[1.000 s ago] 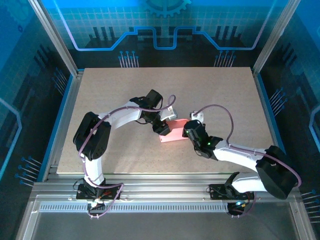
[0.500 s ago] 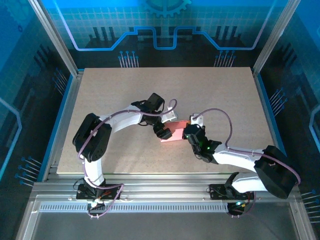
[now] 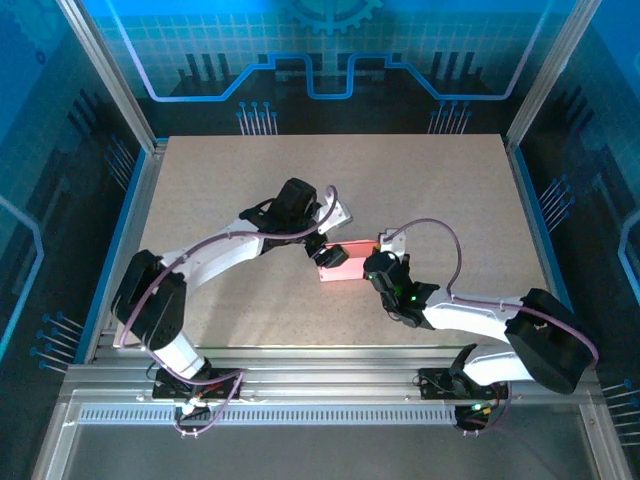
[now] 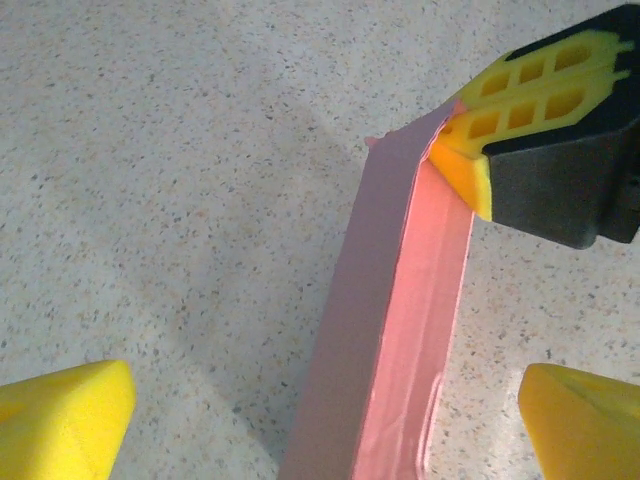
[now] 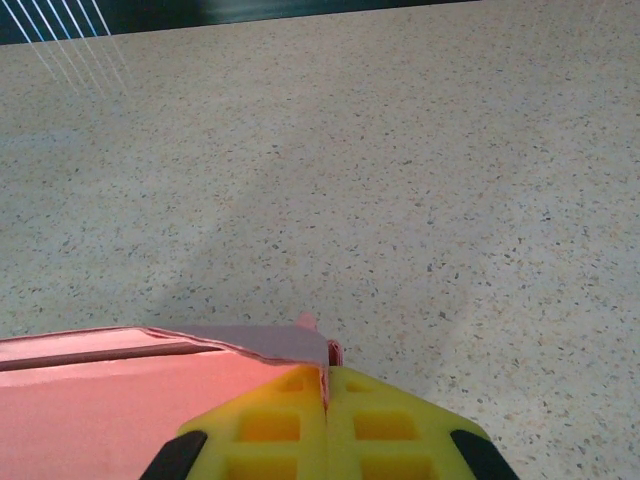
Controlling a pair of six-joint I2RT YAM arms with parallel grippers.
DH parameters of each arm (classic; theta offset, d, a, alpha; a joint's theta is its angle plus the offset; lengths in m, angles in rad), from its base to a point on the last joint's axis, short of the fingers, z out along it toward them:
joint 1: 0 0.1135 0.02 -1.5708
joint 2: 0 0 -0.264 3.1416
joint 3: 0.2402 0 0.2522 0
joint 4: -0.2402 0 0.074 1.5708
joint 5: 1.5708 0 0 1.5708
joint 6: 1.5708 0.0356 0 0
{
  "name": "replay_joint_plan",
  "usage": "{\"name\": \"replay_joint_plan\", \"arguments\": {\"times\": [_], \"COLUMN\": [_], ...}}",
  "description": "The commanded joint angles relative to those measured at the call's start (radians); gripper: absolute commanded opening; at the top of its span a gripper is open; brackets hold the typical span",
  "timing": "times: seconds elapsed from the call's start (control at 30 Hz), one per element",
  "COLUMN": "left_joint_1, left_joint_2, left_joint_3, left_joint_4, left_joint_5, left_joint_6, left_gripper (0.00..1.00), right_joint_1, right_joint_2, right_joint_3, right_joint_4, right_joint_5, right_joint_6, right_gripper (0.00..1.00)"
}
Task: Fold the paper box
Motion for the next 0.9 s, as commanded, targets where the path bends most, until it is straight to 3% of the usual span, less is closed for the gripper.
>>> {"name": "replay_joint_plan", "arguments": {"times": [0.0,0.1,0.2,0.47,0.87], "left_joint_1": [-0.014,-0.018,-0.024,-0.075,-0.094], "left_joint_2": [-0.072,-0.114,-0.170,-0.153,0.023], "left_joint_3": [-0.011,-0.006,-0.047,-0.022,0.128], "left_joint_4": [-0.007,-0.104,-0.149,-0.279,-0.413], "left_joint_5": [-0.119,-0.194,-0.192,-0.246,-0.342], "left_joint_6": [-0.181,-0.208,-0.228,-0.116,-0.134], "left_gripper": [0.99,0.99,0.98,0.63,0.33], "right_joint_1": [0.013,0.015,0.015,0.018,0.019], "right_joint_2": [0.061,0.057,0.054,0.060,0.035], "right_joint_3": [-0.050,-0.048,-0.045,-0.049,-0.057], "right_joint_4": [-0.206,-0.208,-0.210,-0.202,-0.216], "right_joint_5": [-0.058,-0.061,-0.066,-0.075,-0.062], "right_joint_6": [0.024,0.024,0.018,0.021,0.028], "right_gripper": [0.00,0.00,0.00,0.00,0.00]}}
